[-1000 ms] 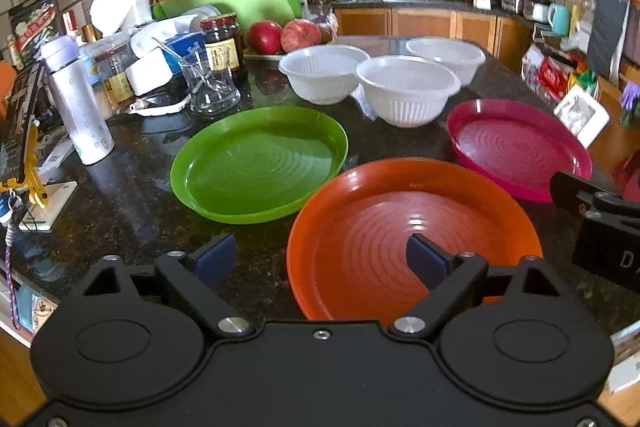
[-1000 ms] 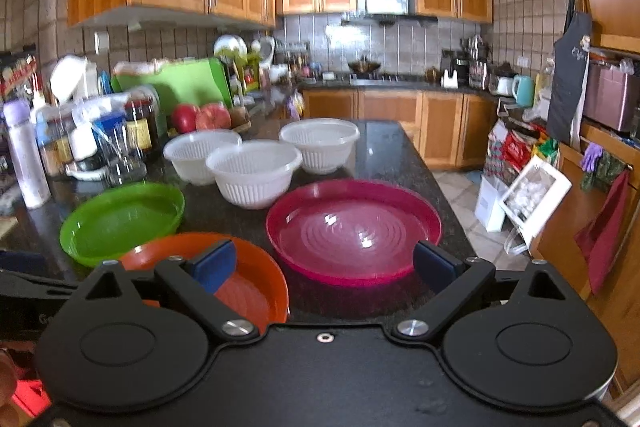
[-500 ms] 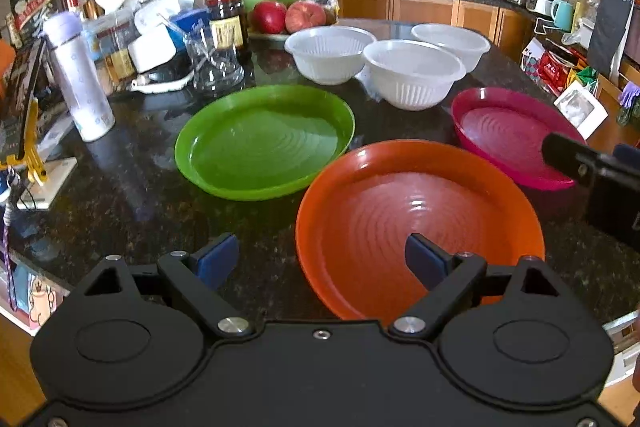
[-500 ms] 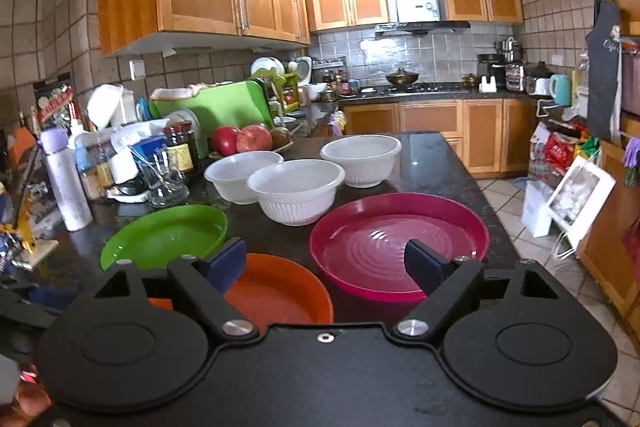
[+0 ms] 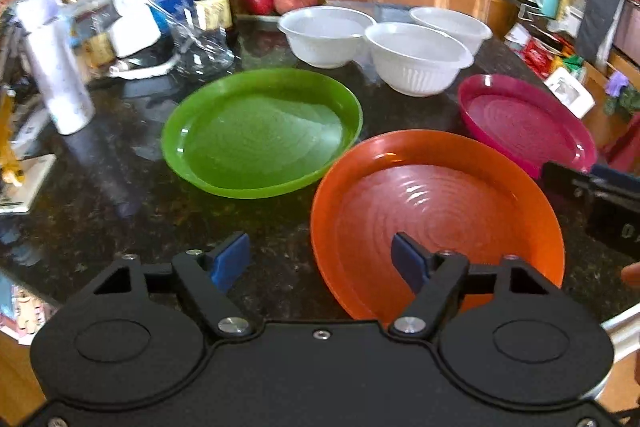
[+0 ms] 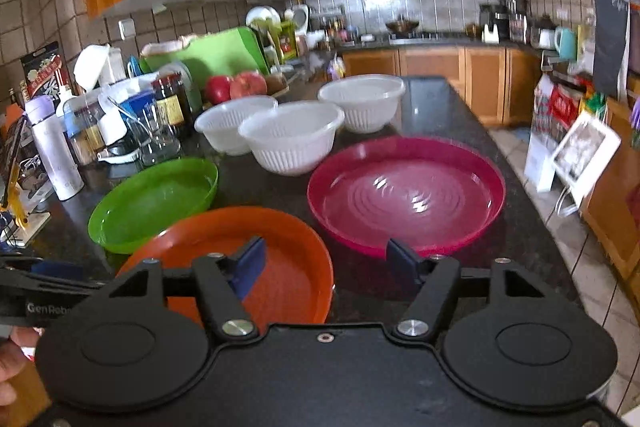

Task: Organize plates and bowls
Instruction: 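Lower both grippers onto the orange plate rim and close them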

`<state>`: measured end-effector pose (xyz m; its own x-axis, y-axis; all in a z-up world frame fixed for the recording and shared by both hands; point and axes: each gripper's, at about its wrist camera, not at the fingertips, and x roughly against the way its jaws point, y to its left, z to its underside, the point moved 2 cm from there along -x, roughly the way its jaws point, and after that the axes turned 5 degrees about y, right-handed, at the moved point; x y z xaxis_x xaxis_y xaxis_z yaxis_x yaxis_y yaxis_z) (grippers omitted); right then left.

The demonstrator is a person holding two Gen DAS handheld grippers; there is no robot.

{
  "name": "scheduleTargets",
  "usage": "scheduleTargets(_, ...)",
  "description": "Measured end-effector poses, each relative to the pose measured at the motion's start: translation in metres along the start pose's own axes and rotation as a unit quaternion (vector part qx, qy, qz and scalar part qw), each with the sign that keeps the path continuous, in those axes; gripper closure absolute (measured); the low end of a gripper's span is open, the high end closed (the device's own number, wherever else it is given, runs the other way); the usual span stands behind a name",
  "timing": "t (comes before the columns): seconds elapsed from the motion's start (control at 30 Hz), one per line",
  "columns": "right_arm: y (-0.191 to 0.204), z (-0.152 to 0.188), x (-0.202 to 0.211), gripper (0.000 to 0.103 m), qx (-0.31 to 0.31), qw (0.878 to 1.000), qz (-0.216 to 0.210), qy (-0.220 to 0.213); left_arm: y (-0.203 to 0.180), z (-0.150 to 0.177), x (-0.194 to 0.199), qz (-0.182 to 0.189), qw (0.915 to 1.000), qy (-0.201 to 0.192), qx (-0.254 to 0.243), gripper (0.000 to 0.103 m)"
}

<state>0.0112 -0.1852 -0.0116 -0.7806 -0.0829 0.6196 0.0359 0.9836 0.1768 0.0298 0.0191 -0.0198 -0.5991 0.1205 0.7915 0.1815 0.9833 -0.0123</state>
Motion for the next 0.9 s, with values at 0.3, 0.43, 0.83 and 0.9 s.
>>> scheduleTargets(0.3,0.006,0.004,-0.011,0.052,-0.001,1.000,0.022,0.011,0.003,-0.005,-0.012,0.027,0.9992,0.008,-0.027,0.027)
scheduleTargets(0.43,0.008,0.004,-0.007,0.062,0.010,1.000,0.014,0.000,0.007,-0.006,-0.013,0.033,0.9991,0.015,-0.023,0.027)
scheduleTargets(0.83,0.005,0.003,-0.011,0.081,0.017,0.999,0.000,0.040,0.014,-0.004,-0.015,0.037,0.9983,0.043,-0.018,0.046)
scheduleTargets(0.9,0.004,0.004,-0.011,0.082,0.016,0.999,-0.002,0.040,0.012,-0.004,-0.014,0.038,0.9983,0.041,-0.018,0.048)
